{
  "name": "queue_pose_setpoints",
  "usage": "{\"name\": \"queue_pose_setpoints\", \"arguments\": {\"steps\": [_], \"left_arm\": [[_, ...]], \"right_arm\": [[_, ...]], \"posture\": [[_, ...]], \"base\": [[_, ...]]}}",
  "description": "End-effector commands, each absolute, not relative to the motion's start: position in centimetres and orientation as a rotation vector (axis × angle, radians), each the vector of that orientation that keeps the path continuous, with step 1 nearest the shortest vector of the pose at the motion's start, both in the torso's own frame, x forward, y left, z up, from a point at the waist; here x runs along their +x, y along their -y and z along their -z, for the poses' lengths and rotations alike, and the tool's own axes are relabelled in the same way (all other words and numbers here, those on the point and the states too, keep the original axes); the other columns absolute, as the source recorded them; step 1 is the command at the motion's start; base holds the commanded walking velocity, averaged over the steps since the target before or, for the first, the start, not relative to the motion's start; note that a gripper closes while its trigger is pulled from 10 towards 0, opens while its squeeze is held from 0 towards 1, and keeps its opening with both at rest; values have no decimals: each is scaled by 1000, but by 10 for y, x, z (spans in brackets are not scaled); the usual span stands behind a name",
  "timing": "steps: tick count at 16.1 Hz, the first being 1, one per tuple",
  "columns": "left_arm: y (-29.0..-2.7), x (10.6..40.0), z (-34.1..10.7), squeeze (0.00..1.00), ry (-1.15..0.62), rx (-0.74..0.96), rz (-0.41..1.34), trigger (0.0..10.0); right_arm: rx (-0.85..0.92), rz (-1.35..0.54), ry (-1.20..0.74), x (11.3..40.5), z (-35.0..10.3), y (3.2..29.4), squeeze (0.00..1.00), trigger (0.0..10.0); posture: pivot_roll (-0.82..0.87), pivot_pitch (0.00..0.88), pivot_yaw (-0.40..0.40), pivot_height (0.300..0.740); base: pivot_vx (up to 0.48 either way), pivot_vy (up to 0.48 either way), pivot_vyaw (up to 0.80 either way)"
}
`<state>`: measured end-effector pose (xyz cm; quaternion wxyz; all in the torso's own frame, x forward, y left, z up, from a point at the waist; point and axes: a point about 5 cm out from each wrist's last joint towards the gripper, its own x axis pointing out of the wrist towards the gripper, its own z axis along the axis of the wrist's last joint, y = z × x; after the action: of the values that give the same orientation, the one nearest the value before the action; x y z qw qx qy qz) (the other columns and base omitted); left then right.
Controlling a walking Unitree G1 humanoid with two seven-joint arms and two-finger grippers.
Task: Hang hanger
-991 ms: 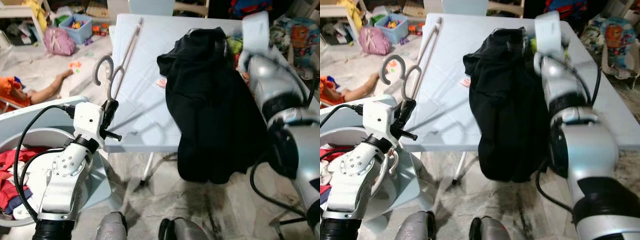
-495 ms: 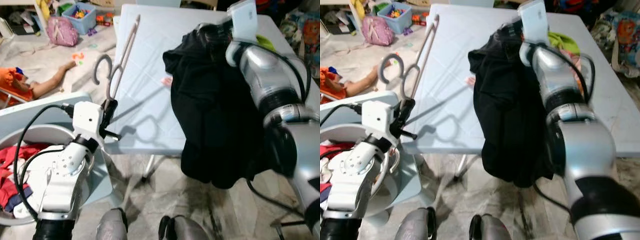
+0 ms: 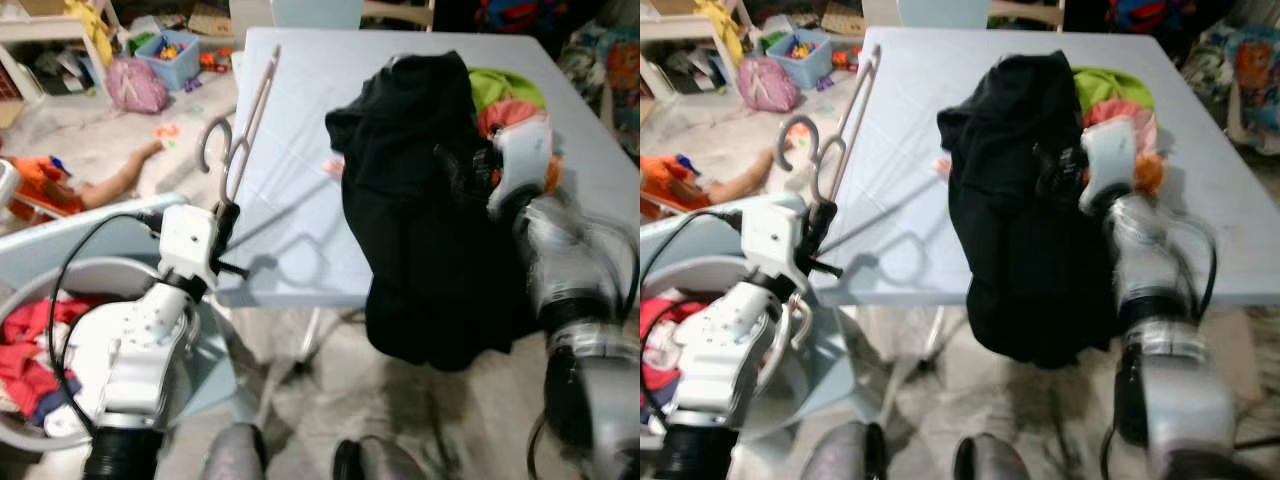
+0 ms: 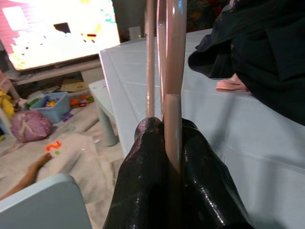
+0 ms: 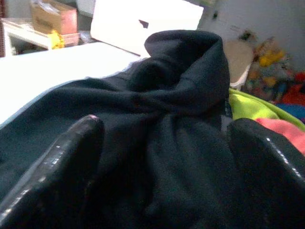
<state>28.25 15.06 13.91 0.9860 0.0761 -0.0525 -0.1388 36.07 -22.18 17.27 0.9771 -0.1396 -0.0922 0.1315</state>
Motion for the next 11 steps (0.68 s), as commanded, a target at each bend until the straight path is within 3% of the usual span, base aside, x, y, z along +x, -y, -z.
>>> {"name": "queue_pose_setpoints", "arguments": {"steps": [1, 5, 9, 11], "left_arm": [[-139, 282, -140, 0, 126, 141, 302, 10000], [-136, 280, -138, 0, 124, 93, 268, 10000], [-130, 279, -136, 0, 119, 89, 280, 10000], [-129, 281, -136, 0, 122, 91, 282, 10000]], "right_arm": [[-253, -208, 258, 345, -177, 216, 0, 10000], [-135, -17, 296, 306, -167, 209, 0, 10000], [-90, 16, 231, 294, -161, 197, 0, 10000], [-81, 27, 230, 297, -166, 197, 0, 10000]], "posture": [[-45, 68, 12, 740], [-57, 56, 25, 740], [-56, 47, 21, 740], [-53, 42, 19, 740]], "base": [[0, 0, 0], [0, 0, 0], [0, 0, 0], [-294, 0, 0]]}}
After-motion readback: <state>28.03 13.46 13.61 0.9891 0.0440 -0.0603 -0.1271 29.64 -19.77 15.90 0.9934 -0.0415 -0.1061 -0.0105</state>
